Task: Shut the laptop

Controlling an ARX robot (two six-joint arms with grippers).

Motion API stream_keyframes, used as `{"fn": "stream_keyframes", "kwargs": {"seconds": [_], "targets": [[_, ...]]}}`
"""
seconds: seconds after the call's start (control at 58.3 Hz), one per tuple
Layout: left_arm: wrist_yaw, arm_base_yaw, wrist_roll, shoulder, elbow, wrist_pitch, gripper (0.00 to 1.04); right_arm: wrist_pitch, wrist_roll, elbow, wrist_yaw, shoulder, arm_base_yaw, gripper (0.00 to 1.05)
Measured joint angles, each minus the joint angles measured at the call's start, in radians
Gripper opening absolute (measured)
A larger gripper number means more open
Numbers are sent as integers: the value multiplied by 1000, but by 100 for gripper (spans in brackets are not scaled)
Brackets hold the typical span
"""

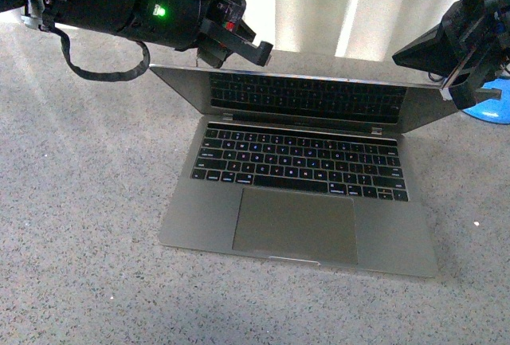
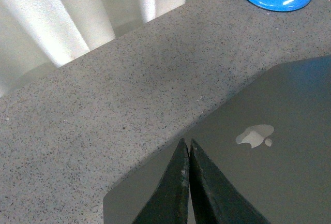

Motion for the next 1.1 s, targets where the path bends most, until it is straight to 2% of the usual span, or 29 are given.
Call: {"fn": "stream_keyframes", "kwargs": {"seconds": [0.635, 1.098], "targets": [[24, -12, -48, -31, -78, 54, 4, 24, 29, -81, -3, -30, -2, 1], [22, -45, -127, -60, -199, 159, 4, 59, 61, -156, -1, -56, 23, 1]]}}
